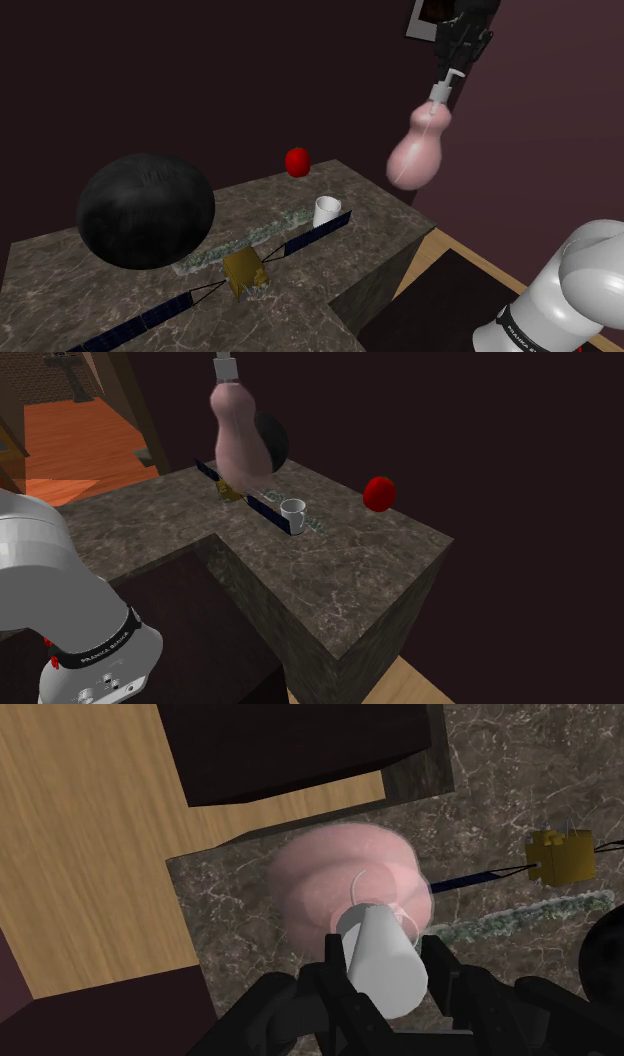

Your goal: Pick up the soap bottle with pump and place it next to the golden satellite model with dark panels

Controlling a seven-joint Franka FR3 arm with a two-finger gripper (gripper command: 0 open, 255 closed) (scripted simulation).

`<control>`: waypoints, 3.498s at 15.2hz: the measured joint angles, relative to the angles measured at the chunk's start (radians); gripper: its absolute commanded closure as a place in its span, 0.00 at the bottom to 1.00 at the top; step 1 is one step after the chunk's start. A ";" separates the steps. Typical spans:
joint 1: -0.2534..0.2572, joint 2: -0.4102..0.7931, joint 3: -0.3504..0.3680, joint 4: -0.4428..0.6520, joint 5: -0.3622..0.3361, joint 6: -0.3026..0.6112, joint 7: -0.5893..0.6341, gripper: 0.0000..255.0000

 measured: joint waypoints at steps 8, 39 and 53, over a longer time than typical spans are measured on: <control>0.001 -0.054 0.000 -0.164 0.001 0.110 -0.002 1.00; 0.005 -0.137 0.006 -0.652 0.008 0.515 -0.003 1.00; 0.005 -0.109 0.008 -0.806 0.009 0.697 -0.005 1.00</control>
